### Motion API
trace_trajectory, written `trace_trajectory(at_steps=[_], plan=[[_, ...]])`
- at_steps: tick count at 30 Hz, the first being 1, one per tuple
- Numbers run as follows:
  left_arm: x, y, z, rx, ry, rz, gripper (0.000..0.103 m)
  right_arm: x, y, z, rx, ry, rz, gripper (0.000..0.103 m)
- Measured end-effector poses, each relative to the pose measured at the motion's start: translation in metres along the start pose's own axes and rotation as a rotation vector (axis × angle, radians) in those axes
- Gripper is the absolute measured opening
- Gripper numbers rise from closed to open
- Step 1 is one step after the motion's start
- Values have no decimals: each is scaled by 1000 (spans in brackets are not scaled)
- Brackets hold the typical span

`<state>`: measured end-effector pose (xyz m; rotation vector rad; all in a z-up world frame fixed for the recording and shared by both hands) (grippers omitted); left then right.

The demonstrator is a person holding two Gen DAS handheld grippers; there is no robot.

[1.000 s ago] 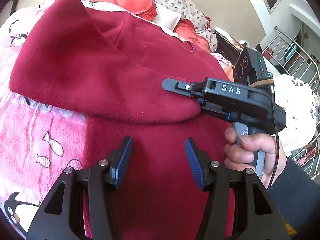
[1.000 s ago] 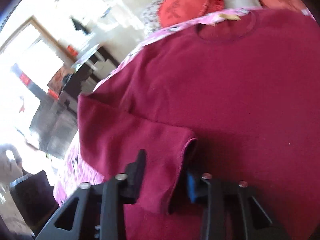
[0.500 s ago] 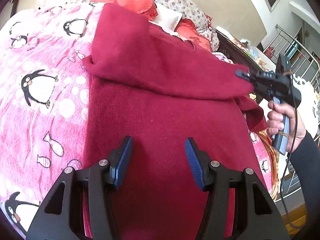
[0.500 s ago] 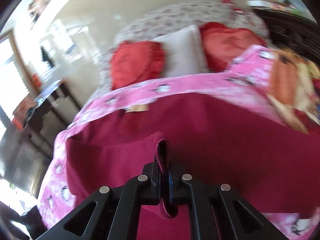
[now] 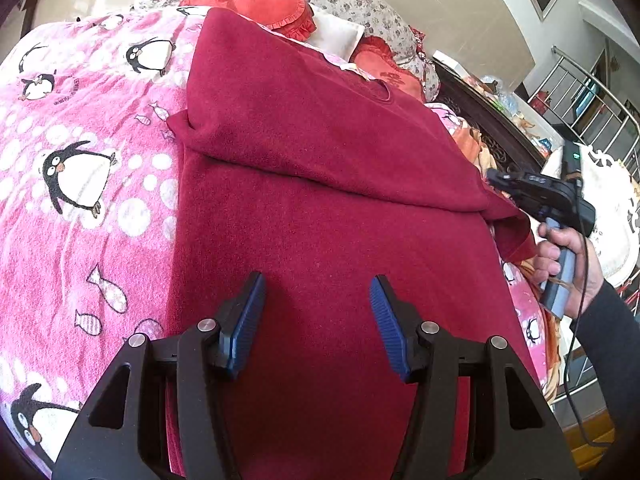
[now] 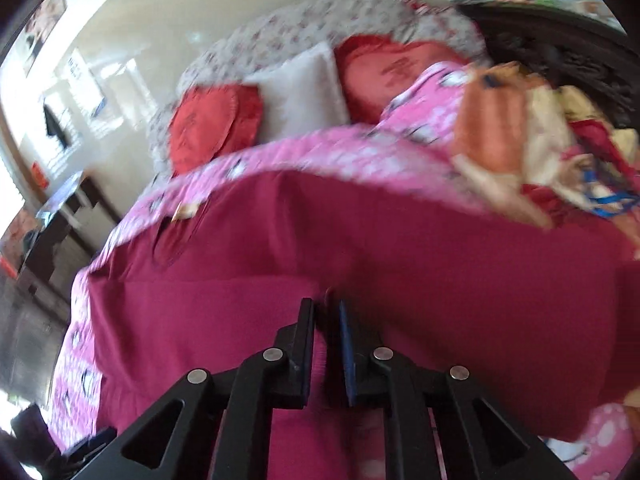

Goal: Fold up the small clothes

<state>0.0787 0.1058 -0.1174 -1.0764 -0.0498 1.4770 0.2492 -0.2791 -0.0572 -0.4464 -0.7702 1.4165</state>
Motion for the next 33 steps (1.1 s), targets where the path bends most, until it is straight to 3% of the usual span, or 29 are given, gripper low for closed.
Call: trace_trajectory(at_steps=[3,7,10,13,15,16,17,20,23,24,25,26,27,29,33], plan=[[0,0,0,1,-1,0,54,7,0,21,-57,-44,39,12],[2,-1,1,2,4,5,54,46,17,17,-9,-136,186,12],[1,-1,2,4,1,5,54,54,38,-28,126,13,266,12],[-8,-14,5,27,-31,-24,54,51,39,-32,111,11,206,16],[-11,-38,11,-22,-34,-48,54,55,37,-33,141,-10,218,30],[-9,-55,13,-56,-44,-53,54,60,33,-32,167,15,245,31],[-5,-78,14,-100,-53,-50,54,65,27,-27,160,38,249,31],[12,-128,3,-157,-70,-8,54,74,9,-1,28,-9,202,31],[23,-173,-32,-152,-88,-9,55,79,-1,-13,18,-5,186,31],[24,-178,-40,-144,-112,-18,55,78,0,-26,50,-14,179,31],[36,-184,-58,-114,-195,-23,54,78,4,-42,87,1,174,31],[46,-185,-69,-83,-231,-4,53,75,9,-51,92,13,171,31],[50,-183,-70,-134,-215,-10,54,75,13,-54,69,11,171,32],[47,-179,-72,-148,-231,-49,54,70,22,-54,-2,-17,161,34],[39,-177,-73,-111,-270,-111,55,65,26,-55,-24,-46,145,35]])
Point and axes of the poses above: each gripper's, at about its wrist camera, not at the fingertips, and z roughly against the way its jaws point, x to its left, y to its underside, the point moved 2 cm from there along -z, roughly the way its jaws point, and after that the axes turned 8 degrees about y, right-handed, at the moved point
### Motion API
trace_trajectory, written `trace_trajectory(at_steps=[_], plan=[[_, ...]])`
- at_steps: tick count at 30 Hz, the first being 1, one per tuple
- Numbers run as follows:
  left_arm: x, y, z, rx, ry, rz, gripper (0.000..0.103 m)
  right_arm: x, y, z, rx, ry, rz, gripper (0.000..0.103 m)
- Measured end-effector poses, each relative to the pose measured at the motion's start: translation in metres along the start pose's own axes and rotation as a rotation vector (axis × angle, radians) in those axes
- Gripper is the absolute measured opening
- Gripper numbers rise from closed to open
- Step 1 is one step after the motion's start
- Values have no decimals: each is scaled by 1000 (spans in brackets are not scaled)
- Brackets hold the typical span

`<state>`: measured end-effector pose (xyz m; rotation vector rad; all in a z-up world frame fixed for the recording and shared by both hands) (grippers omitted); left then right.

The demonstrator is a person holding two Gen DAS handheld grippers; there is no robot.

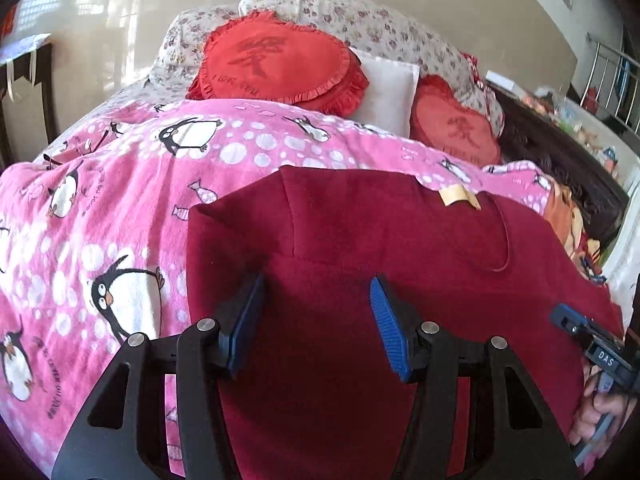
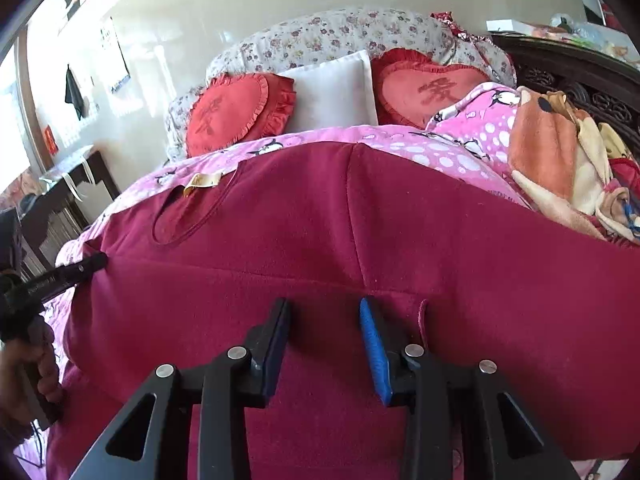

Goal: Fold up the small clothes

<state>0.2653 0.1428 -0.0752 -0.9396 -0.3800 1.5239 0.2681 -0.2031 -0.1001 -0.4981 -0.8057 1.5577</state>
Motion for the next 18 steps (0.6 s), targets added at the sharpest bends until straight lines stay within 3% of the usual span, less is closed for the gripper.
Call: trace_trajectory(at_steps=[4,7,8,10,11,13,15,18], plan=[[-5,-2,27,25,13,87,55,-2,0,1,4,-12,-6,35],[-22,18,53,17,65,104,60,12,-12,20,0,55,45,35],[-28,33,59,30,90,109,69,16,-14,29,-20,58,45,35],[-35,58,55,86,115,127,70,31,-9,50,-51,44,43,37],[-38,71,50,123,122,136,70,37,-3,47,-23,60,58,44],[-44,93,48,166,101,142,70,44,16,18,167,113,126,53],[-52,105,59,144,112,132,70,47,14,32,123,137,149,51],[-65,121,69,113,99,34,70,29,6,93,-27,49,47,51]])
Point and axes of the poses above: each gripper's, at about its wrist camera, not at the fingertips, and z roughly against the way its jaws point, x to its left, y to its underside, the point moved 2 cm from there along -z, roughly the way its jaws point, and after that the axes turned 8 degrees about y, right-handed, at the moved point
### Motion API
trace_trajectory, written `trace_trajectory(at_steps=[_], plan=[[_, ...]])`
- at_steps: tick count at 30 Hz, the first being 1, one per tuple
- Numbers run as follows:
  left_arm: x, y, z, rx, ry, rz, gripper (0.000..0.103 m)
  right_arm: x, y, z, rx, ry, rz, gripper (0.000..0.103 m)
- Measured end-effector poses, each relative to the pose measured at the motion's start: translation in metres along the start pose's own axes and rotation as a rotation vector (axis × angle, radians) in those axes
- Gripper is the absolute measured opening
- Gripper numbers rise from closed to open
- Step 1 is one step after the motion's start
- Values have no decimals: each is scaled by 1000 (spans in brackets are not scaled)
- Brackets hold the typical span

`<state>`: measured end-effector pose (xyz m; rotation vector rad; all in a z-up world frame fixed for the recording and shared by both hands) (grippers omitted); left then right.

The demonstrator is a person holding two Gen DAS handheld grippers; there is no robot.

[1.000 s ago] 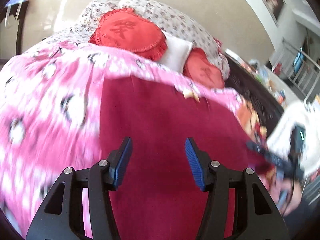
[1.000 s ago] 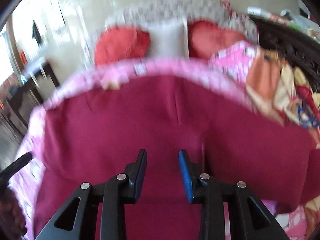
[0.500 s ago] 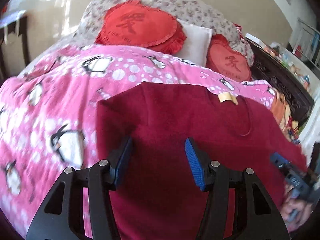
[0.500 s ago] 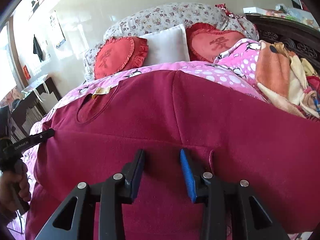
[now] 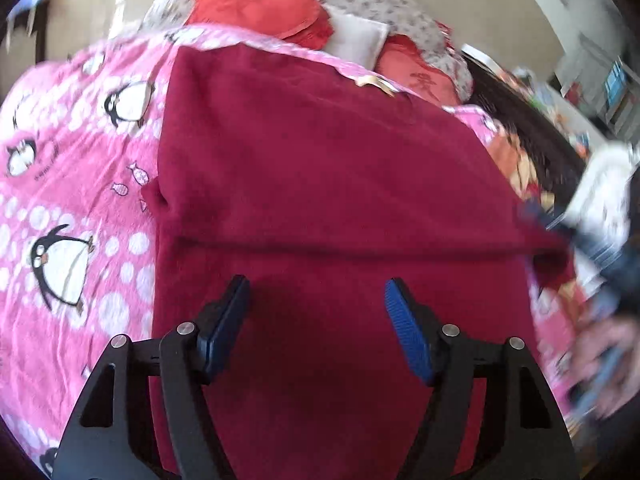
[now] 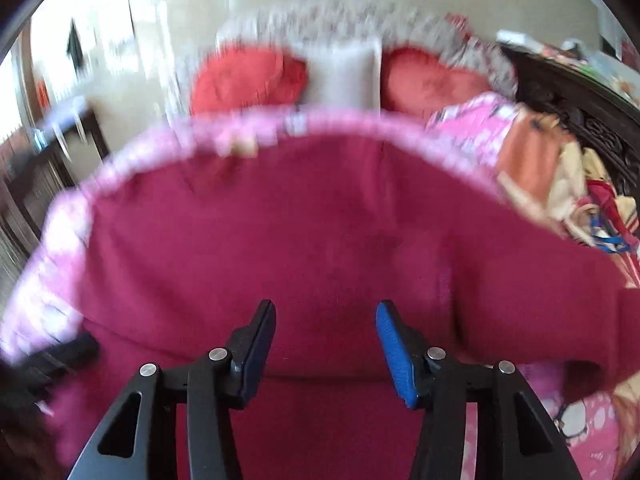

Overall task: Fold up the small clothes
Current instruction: 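Grasp the other sleeve with the right tool and lift it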

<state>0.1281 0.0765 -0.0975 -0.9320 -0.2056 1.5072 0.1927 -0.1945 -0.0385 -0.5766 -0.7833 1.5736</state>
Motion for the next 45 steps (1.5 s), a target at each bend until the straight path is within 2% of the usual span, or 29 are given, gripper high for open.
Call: trace_trajectory(at_steps=[2,5,7,10,13,15,17,19,21,24,27,28,29,30,31,34,38,41,45], plan=[[-1,15,-4,4,-6,-60,70,-28,6,32,-63,21,-47,54],[10,17,1,-22,31,-4,71,-92,26,64,-109,119,-127,54],[15,15,0,-28,54,19,71,-147,44,81,-121,208,-209,54],[13,16,-2,-27,51,17,71,-216,70,97,-105,284,-345,41],[12,16,-2,-25,41,11,71,-253,76,94,-75,262,-395,37],[11,15,-3,-24,41,12,71,-266,77,84,-53,217,-428,36],[11,14,-3,-24,43,14,71,-277,77,73,-31,241,-454,36],[11,14,-3,-24,42,13,71,-284,77,60,-16,218,-487,36],[11,14,-3,-24,41,12,71,-290,78,49,2,239,-519,36],[11,13,-4,-24,41,12,71,-298,80,39,11,204,-593,36],[10,12,-5,-24,44,16,71,-302,79,40,-27,193,-647,35],[10,12,-6,-24,44,16,71,-302,77,42,-45,193,-647,27],[10,12,-5,-24,44,16,71,-301,76,44,-54,187,-646,15],[10,12,-5,-24,45,16,71,-299,73,49,-57,185,-643,7],[11,12,-5,-25,46,17,71,-297,69,55,-61,199,-632,6],[11,12,-5,-27,53,22,71,-288,42,85,-140,211,-560,6],[14,12,-3,-31,63,30,71,-272,-9,144,-309,226,-491,6],[15,13,-2,-37,74,40,71,-251,-44,163,-374,162,-453,5],[16,14,-1,-42,83,48,71,-184,-88,156,-407,31,-357,6]])
Point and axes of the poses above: each gripper's, at about its wrist camera, not at the fingertips, and z roughly against the way its jaws point, x to its left, y to its underside, the point moved 2 cm from there along -z, roughly the way its jaws point, and after that the axes turned 8 degrees about y, right-handed, at the moved point
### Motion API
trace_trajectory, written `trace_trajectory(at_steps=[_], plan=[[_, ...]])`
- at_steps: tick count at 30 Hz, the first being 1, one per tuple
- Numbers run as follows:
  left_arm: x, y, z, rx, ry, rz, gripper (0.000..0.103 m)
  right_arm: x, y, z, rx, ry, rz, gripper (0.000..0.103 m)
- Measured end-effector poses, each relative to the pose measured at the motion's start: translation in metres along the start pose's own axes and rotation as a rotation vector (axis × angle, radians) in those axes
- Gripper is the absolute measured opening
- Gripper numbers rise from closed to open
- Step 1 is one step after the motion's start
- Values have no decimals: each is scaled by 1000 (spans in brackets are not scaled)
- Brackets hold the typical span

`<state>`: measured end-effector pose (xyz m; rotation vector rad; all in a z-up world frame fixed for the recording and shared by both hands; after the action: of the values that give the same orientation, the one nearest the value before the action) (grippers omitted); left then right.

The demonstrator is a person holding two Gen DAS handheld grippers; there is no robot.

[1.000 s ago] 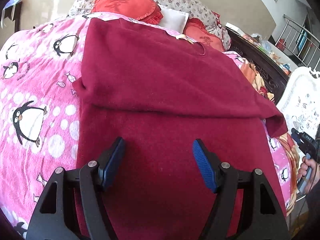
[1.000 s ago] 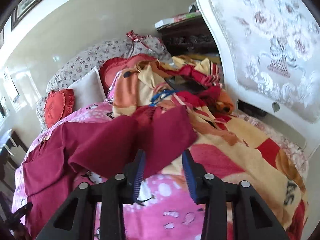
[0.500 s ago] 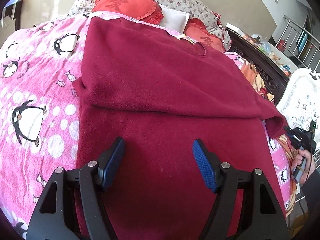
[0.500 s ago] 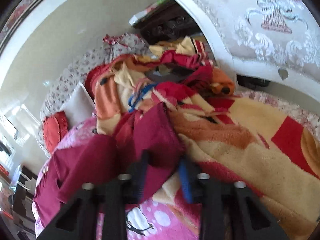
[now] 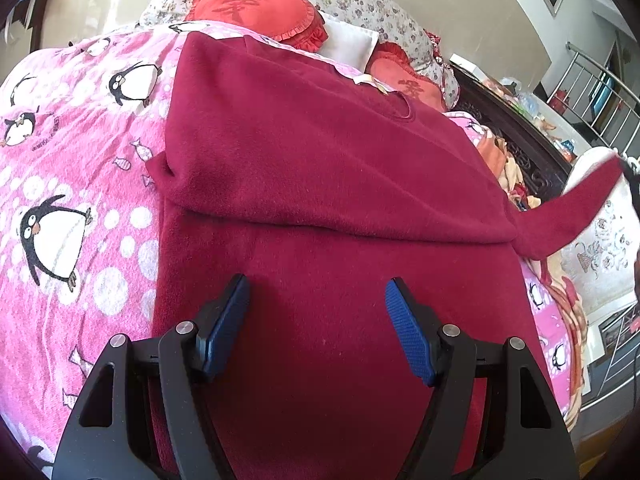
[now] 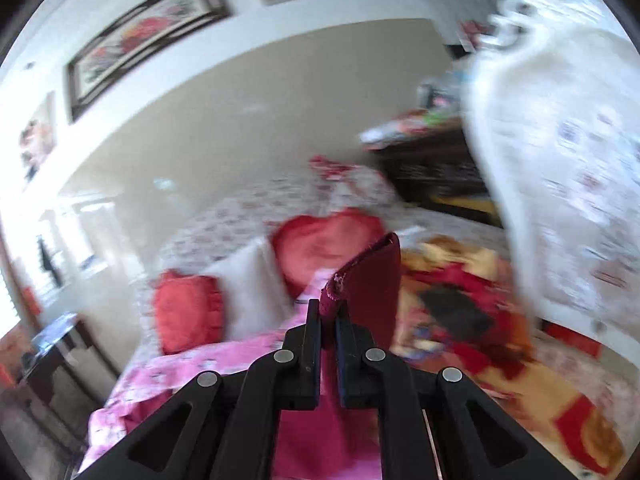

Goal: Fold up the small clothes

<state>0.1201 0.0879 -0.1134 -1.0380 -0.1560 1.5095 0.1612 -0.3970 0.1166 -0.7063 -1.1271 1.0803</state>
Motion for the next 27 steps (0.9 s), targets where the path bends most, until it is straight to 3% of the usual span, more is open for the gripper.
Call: trace_trajectory(at_steps=[3,7,10,14,19,24,25,27], plan=[[2,0,2,-8,18,17,71,75,13,-24,37,-137,48,5],[6,1,5,-18,43,40,71,183,56,-50,110,-318,123,5],[7,0,5,-24,56,53,71,268,109,-70,210,-442,201,5],[12,-1,8,-38,86,83,71,339,189,-105,379,-494,312,5],[15,0,9,-44,99,102,69,366,257,-141,514,-476,413,5],[22,0,15,-58,113,124,69,359,267,-166,600,-505,363,6],[24,0,16,-57,112,124,69,358,265,-168,616,-505,357,7],[26,-1,18,-57,112,124,69,356,270,-173,706,-570,320,21]])
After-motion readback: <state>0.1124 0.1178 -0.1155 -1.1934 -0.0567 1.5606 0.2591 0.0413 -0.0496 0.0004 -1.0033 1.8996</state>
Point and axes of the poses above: each gripper's, at about its wrist camera, not at the fingertips, and z roughly against the way its jaws point, x to its left, y to its underside, the point moved 2 cm from there along -z, roughly the way its jaws point, and after that the axes turned 8 degrees about y, right-handed, at the moved point
